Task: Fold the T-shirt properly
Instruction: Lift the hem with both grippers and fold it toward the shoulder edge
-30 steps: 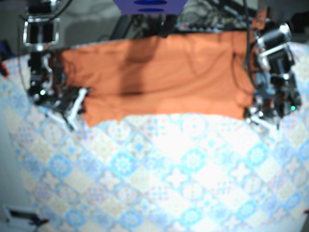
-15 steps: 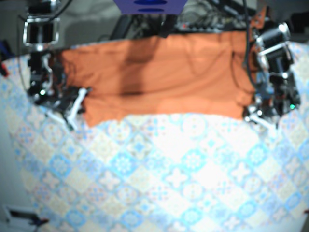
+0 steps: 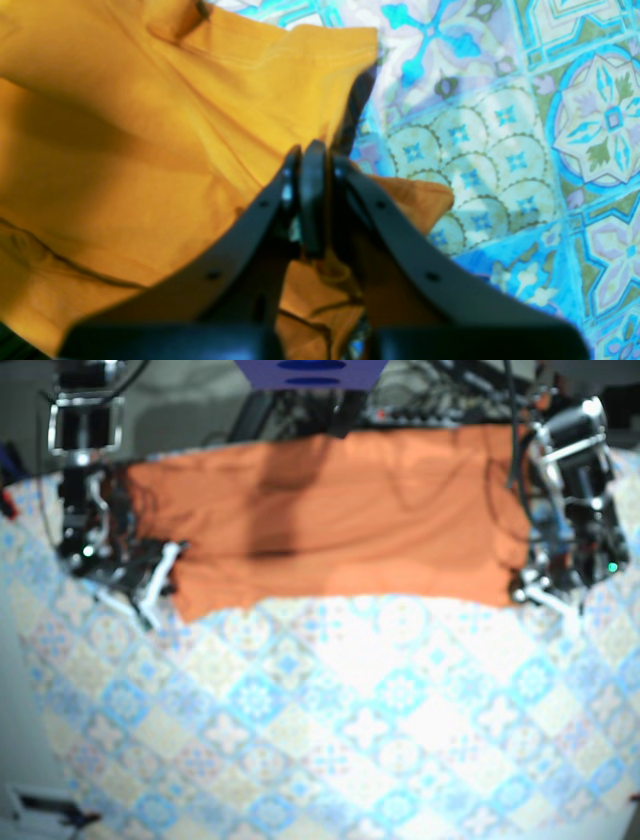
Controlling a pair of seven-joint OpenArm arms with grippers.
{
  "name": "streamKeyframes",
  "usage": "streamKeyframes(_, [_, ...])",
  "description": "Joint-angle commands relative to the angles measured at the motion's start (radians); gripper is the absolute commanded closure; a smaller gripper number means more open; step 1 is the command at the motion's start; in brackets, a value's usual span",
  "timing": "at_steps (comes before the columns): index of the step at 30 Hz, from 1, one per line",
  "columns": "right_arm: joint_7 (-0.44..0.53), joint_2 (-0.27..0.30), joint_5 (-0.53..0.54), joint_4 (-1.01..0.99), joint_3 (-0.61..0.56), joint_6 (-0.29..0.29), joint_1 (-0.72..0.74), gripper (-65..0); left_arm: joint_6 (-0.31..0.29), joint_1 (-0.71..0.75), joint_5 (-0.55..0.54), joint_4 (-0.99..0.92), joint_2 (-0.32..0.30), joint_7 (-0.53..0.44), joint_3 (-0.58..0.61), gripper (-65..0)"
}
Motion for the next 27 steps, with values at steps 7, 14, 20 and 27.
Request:
streamKeyframes(7, [0.012,0.012,0.008,0.019,0.006,0.001,0.016,0.0,0.022,-0.027,0.046,0.003,0.041,0.025,-0.002,-21.7])
streamKeyframes(14, [0.01,0.012,0.008,0.019,0.006,0.001,0.016,0.0,0.022,-0.031,0.046,0.003,0.064,0.03,-0.002,-21.3])
streamKeyframes(20, [0.01,0.012,0.008,0.019,0.006,0.001,0.016,0.0,0.022,-0.031,0.045,0.003,0.062,0.031,-0.002,-12.8])
streamKeyframes(27, [0.009,0.012,0.007,0.019,0.006,0.001,0.016,0.0,0.023,-0.03,0.046,0.003,0.057,0.031,-0.002,0.0])
